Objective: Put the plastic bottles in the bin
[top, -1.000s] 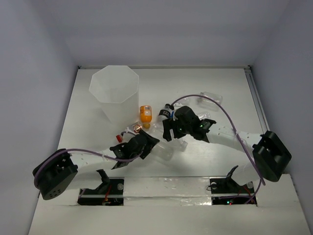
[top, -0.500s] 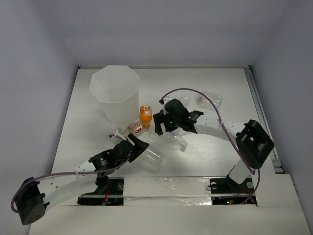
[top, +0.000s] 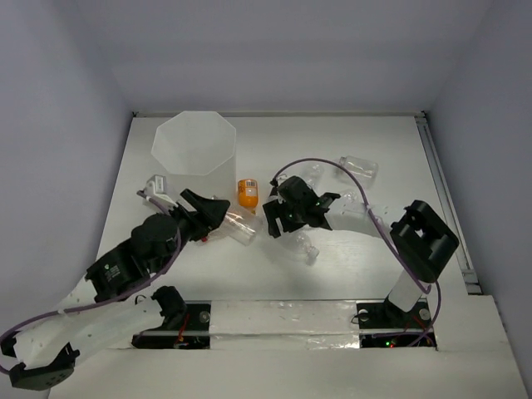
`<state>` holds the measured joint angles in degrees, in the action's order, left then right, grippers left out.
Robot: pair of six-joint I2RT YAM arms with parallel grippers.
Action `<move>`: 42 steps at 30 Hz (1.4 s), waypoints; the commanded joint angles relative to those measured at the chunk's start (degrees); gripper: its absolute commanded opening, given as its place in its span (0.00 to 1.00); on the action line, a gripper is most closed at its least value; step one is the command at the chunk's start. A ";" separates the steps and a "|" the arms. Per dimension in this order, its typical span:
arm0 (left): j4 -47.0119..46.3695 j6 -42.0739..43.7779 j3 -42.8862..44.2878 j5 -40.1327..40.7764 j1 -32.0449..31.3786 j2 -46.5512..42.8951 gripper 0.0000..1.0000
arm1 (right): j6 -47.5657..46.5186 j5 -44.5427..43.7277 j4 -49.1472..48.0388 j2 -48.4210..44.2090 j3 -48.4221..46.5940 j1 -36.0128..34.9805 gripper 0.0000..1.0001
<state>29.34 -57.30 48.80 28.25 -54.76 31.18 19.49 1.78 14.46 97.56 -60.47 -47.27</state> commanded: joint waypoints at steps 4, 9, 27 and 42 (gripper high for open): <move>2.57 15.45 17.61 12.52 -0.26 8.09 0.35 | -0.15 3.84 -2.59 -1.14 3.51 -1.60 0.86; -1.12 26.61 28.78 20.60 -0.26 15.04 0.35 | -0.33 4.90 -4.08 -1.93 5.35 -2.13 0.72; -10.53 45.69 42.62 12.09 29.63 41.86 0.33 | 2.93 9.21 -4.09 -33.48 6.16 -2.13 0.51; -15.11 44.47 37.33 4.82 31.73 37.47 0.95 | 3.36 3.41 -6.10 -27.61 -25.63 -2.13 0.51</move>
<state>16.93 -12.34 84.03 36.60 -23.68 73.52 22.33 7.70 11.38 66.96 -80.51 -48.84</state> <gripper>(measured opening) 0.945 0.624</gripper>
